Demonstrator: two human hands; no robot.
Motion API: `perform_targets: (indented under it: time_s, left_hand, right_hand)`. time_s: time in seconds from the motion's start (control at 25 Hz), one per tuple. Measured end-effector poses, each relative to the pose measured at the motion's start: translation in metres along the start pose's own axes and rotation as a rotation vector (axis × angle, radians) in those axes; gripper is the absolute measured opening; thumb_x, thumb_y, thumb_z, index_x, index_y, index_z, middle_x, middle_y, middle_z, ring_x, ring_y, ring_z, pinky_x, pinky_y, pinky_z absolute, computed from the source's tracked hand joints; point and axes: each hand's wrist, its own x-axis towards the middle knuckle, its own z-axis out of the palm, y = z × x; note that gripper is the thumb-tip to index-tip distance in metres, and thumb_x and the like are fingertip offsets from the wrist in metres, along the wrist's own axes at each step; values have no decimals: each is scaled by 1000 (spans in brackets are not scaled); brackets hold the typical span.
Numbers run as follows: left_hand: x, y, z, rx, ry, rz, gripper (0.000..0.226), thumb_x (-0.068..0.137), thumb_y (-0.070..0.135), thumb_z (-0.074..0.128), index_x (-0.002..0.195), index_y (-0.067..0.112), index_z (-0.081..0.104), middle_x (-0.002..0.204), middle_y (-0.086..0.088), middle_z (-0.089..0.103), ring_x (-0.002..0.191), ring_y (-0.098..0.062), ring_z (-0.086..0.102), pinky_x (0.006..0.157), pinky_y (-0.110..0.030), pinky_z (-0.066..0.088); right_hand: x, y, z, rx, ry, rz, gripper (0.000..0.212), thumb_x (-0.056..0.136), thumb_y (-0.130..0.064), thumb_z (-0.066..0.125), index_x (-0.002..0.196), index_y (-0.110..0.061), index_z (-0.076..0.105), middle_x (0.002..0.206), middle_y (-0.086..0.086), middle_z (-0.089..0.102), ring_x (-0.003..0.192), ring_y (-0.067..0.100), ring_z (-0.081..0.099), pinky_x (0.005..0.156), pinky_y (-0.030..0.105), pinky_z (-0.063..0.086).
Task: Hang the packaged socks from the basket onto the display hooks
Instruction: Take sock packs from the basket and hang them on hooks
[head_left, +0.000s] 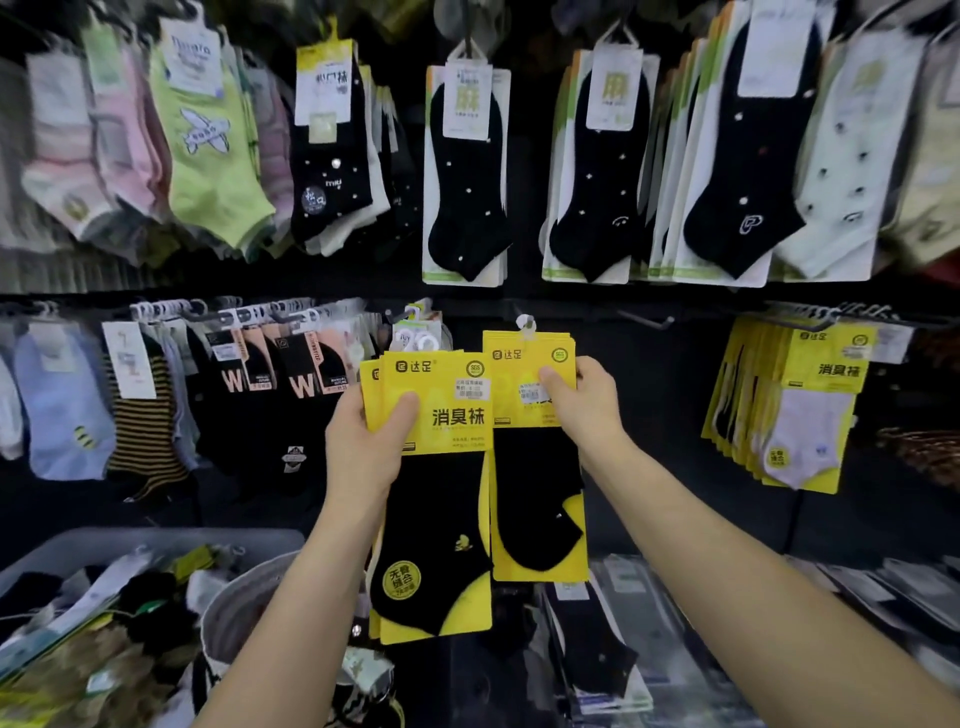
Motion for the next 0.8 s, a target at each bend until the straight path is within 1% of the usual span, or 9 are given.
perform_targets:
  time_s: [0.08,0.2,0.28,0.32,0.4,0.48,0.6,0.68,0.8]
  left_hand:
    - [-1,2,9,-10,-28,4,11,87,16,64,91,26,61,101,-6,70,90,-21,68,76,-38,56]
    - [-4,7,24,-49,-76,26,15,86,15,65,93,27,61,93,6,71,82,-9,70,66,-23,55]
    - [-7,8,32,-54,-115,32,16,85,15,66,93,29,61,94,5,72,85,-12,70,70,-27,57]
    - [-8,8,36,-48,-130,31,16,85,16,67,95,27,62,97,2,72,88,-16,70,74,-32,57]
    - [-12,8,42,-62,-156,20,20,83,15,68,102,21,62,103,-5,71,93,-22,69,80,-41,56]
    - [-14,8,46,-89,-162,-2,26,83,14,68,107,18,60,106,-8,70,95,-25,68,82,-44,55]
    - [-16,7,48,-76,-142,44,23,83,13,69,103,19,60,103,-7,70,92,-22,69,77,-36,58]
    - [-18,6,50,-101,-141,44,23,82,12,69,97,26,59,100,-3,71,90,-20,70,74,-32,58]
    - [-20,7,52,-157,-182,24,22,86,12,65,93,33,60,98,1,71,90,-17,70,73,-30,59]
  right_hand:
    - [-1,2,-3,-64,18,-4,16,89,-27,58,99,-14,57,102,3,64,94,21,62,88,44,51]
    - [-16,5,-10,-129,161,-183,25,87,-38,59,106,-23,53,102,-6,57,92,12,56,82,31,48]
    - [-30,1,-12,-19,68,-262,21,85,-45,58,98,-29,54,94,-12,60,87,5,58,76,24,47]
    - [-34,-2,-11,15,-8,-260,16,84,-44,59,93,-31,57,90,-11,64,85,5,60,75,24,49]
    - [-37,-9,-12,50,-87,-231,4,84,-35,64,84,-32,62,84,-8,70,83,8,66,77,31,55]
    - [-36,-14,-17,88,-114,-194,5,83,-29,67,85,-31,63,84,-7,72,83,10,68,80,37,56]
    - [-32,-19,-27,-23,-116,-226,25,77,-37,72,96,-28,59,94,-8,68,87,11,65,79,35,56]
    - [-28,-27,-29,-124,-103,-249,25,74,-38,75,89,-29,57,94,-5,63,87,16,61,76,35,54]
    - [-22,-35,-31,-127,-142,-196,18,76,-28,75,84,-23,60,95,2,65,90,21,61,82,42,54]
